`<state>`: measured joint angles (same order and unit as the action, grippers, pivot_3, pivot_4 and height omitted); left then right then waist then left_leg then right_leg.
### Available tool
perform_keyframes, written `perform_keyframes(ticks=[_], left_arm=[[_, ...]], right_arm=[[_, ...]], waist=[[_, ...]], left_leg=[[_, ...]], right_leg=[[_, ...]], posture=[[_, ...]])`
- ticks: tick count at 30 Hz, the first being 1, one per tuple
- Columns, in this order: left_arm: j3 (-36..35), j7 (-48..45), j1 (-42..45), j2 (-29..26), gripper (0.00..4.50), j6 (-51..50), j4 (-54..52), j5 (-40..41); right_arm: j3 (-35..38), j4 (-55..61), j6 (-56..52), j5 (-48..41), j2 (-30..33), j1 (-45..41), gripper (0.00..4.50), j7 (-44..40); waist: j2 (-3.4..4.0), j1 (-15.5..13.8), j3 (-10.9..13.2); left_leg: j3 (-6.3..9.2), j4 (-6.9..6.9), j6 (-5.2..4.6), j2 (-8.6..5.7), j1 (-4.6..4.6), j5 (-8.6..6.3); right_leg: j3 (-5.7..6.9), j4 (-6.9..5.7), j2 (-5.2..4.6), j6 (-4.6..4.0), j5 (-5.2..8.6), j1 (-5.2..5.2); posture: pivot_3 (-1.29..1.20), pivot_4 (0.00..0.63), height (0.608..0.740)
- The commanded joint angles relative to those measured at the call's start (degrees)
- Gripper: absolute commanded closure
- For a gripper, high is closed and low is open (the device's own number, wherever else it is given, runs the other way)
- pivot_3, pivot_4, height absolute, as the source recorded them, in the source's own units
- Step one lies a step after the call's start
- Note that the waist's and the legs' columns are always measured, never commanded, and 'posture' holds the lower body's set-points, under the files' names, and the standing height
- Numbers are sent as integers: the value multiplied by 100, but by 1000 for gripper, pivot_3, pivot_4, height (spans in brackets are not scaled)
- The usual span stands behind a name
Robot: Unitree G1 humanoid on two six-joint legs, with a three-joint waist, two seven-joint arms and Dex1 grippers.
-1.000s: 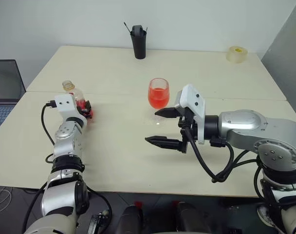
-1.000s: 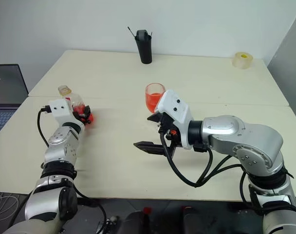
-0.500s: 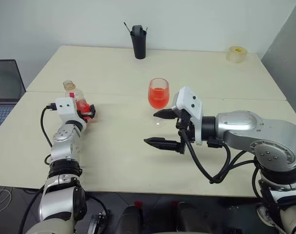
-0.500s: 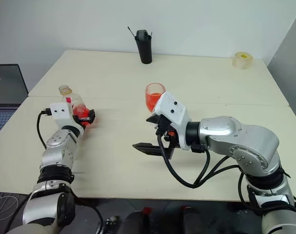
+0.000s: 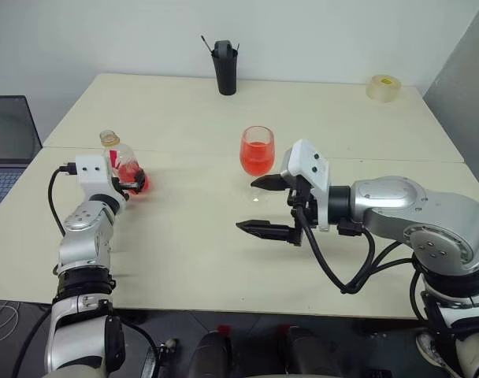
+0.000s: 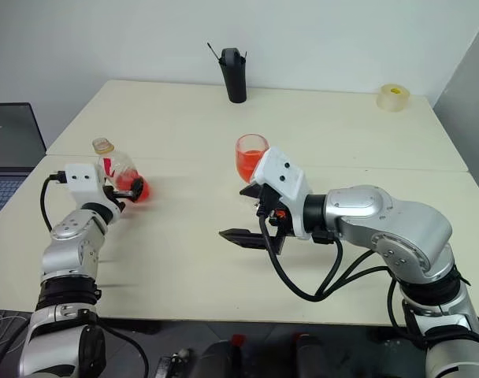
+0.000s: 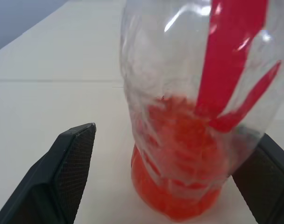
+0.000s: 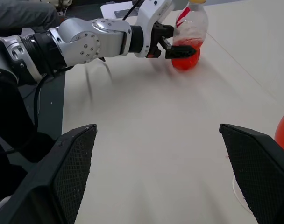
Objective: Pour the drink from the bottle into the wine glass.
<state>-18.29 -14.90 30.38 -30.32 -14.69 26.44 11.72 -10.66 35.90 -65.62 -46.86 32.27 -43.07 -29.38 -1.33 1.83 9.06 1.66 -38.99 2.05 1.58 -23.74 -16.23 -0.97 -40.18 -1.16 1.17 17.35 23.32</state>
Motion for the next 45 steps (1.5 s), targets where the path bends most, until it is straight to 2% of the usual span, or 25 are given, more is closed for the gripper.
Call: perform_keyframes(ticks=[1,10,20,30,34,37,39,42,45], left_arm=[[-16,-176,98,-194,15,-151,-412,77],[-67,-759,-47,-877,15,-599,-920,96],[-183,-1114,-180,-979,15,-1348,-2024,621],[-424,-1196,118,-1324,15,-1351,-1967,712],[-422,-1541,300,-1608,15,-1368,-1947,778],[-496,-2043,430,-1852,15,-1458,-2016,1051],[-578,-2950,409,-2122,15,-1773,-2384,1730],[-757,-4150,171,-2593,15,-2153,-2821,2556],[-1012,-5037,-21,-3136,15,-2625,-2808,3149]], right_arm=[[40,97,162,81,52,-15,0,-125],[47,-4,245,200,103,-41,0,-313],[-31,-171,435,425,122,-88,0,-580],[-30,-177,457,558,137,-50,0,-702],[-24,-168,467,591,173,-42,0,-760],[81,-172,527,580,299,3,0,-884],[396,-302,684,592,574,77,0,-1069],[999,-505,969,530,1060,131,0,-1436],[1716,-943,1254,557,1843,346,0,-1991]], waist=[[0,0,0],[1,5,1],[1,0,2],[1,-2,3],[1,-3,4],[2,-2,6],[2,-1,7],[6,1,18],[16,-1,23]], left_leg=[[0,0,0,1,0,0],[1,2,0,2,1,0],[2,3,-1,3,-2,0],[3,5,-1,4,-1,-1],[1,5,-1,0,-3,-1],[2,6,-1,3,-2,-1],[2,6,-1,3,-2,-1],[-4,7,-1,0,-5,-1],[-7,10,-1,1,-3,-1]], right_leg=[[0,0,0,0,0,0],[0,2,0,0,0,0],[0,7,1,0,0,0],[1,10,1,0,0,0],[1,13,3,0,0,-1],[2,14,4,0,0,-1],[1,14,7,0,0,-1],[0,21,10,1,0,-1],[0,22,10,1,1,-1]], posture=[[0,150,740],[0,150,740],[0,150,740],[0,150,740],[0,150,740],[0,150,740],[0,150,740],[0,150,740],[0,150,740]])
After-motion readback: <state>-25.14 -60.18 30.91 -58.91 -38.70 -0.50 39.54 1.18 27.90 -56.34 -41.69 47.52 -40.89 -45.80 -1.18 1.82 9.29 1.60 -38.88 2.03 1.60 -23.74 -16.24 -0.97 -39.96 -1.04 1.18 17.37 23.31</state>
